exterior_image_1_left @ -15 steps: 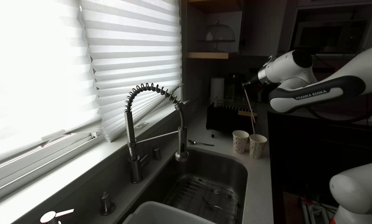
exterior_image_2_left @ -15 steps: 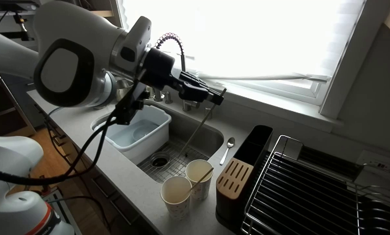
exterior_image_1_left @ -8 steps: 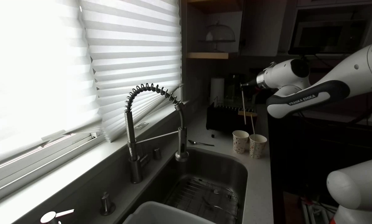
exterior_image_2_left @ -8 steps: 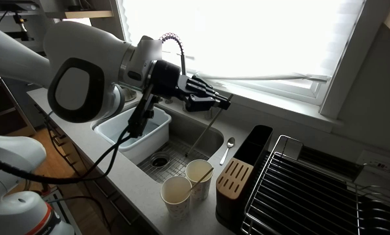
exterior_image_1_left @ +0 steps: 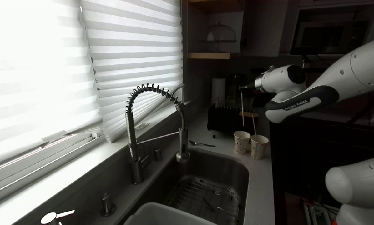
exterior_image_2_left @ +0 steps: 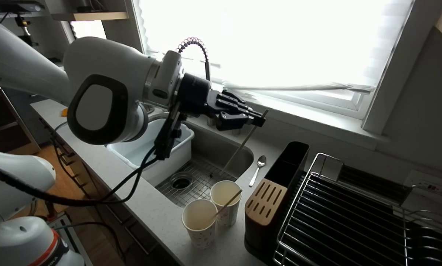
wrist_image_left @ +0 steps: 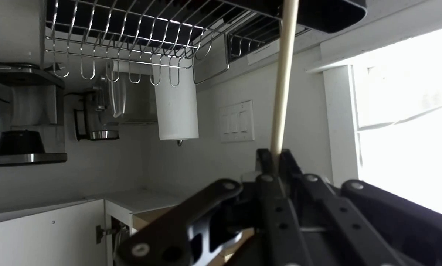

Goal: Lift chopping stick on the left, put it in the cup on the left, lift the chopping stick on the right and put in the cup on the right.

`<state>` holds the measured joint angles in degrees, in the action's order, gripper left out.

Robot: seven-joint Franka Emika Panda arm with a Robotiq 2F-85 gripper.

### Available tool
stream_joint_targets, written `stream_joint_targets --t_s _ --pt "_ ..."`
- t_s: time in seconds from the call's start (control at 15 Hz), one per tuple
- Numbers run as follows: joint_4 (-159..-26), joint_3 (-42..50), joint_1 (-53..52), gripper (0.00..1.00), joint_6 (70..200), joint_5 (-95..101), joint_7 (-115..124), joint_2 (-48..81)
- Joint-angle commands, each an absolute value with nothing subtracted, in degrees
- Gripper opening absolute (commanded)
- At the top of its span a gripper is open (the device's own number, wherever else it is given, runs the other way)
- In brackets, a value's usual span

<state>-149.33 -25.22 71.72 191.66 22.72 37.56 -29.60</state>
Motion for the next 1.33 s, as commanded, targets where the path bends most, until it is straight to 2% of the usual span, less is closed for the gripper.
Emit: stream_joint_targets --t_s 0.0,0.07,0.13,0.2,0.73,1.27 --pt "-149.3 -25.2 71.7 0.08 191.7 22.7 37.6 -29.6" --pt "-149.3 -25.2 71.7 0.08 191.7 22.7 37.6 -29.6" --pt "-149.3 -25.2 71.7 0.02 191.7 22.7 37.6 -29.6" --pt "-149.8 -27.7 75.0 0.02 192.5 22.8 37.2 -30.2" --pt "-152.1 -35.8 82.1 0.02 195.4 22.3 37.2 -30.1" --pt "-154.0 -51.3 95.8 0.02 202.5 18.8 37.1 -32.7"
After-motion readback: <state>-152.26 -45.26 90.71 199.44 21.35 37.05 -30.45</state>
